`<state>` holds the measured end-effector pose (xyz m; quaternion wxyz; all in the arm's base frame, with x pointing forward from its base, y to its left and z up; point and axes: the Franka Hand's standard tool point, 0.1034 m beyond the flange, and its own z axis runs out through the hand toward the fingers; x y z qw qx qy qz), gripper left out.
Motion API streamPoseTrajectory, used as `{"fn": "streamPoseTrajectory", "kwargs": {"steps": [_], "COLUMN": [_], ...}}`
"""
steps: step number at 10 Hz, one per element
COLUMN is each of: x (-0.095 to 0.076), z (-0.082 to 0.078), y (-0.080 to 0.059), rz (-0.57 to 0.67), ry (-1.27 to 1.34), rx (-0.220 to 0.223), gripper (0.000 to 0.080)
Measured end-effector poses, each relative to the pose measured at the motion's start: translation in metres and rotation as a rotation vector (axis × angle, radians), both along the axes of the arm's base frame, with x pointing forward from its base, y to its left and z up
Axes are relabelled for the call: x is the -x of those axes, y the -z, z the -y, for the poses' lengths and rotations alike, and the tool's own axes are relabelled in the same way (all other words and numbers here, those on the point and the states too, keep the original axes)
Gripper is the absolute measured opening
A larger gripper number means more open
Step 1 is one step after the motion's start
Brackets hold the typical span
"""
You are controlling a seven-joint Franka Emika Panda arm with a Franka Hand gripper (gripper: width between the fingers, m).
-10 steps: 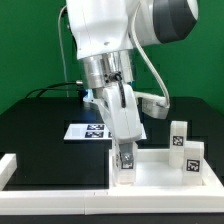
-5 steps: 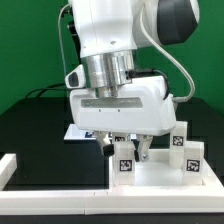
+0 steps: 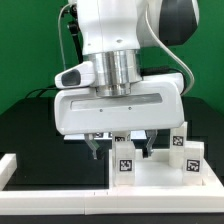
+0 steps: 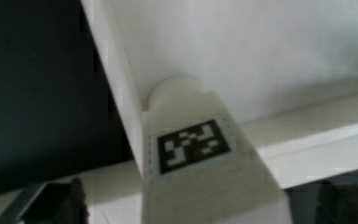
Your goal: Assemble square table
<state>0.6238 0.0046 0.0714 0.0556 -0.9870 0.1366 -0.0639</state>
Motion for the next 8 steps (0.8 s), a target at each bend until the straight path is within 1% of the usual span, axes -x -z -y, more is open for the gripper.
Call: {"fn": "streamPoseTrajectory", "kwargs": {"steps": [1,3,6,7,8], "x": [0.0,0.0,0.0004,0.0004,0.001], "z": [0.0001,-0.0006,0.0013,0.0025,0.0063], "y": [0.0,0.0,0.0003,0.0001,-0.0003], "rz": [0.0,-0.01,-0.031,-0.04,-0.064], "ry": [0.002,0.108,0.33,0.432,0.602], "rx": [0.0,-0.016,-0.046,-0.066,-0.099], "gripper": [0.0622,0.0286,0.0289,0.0289,0.0289]}}
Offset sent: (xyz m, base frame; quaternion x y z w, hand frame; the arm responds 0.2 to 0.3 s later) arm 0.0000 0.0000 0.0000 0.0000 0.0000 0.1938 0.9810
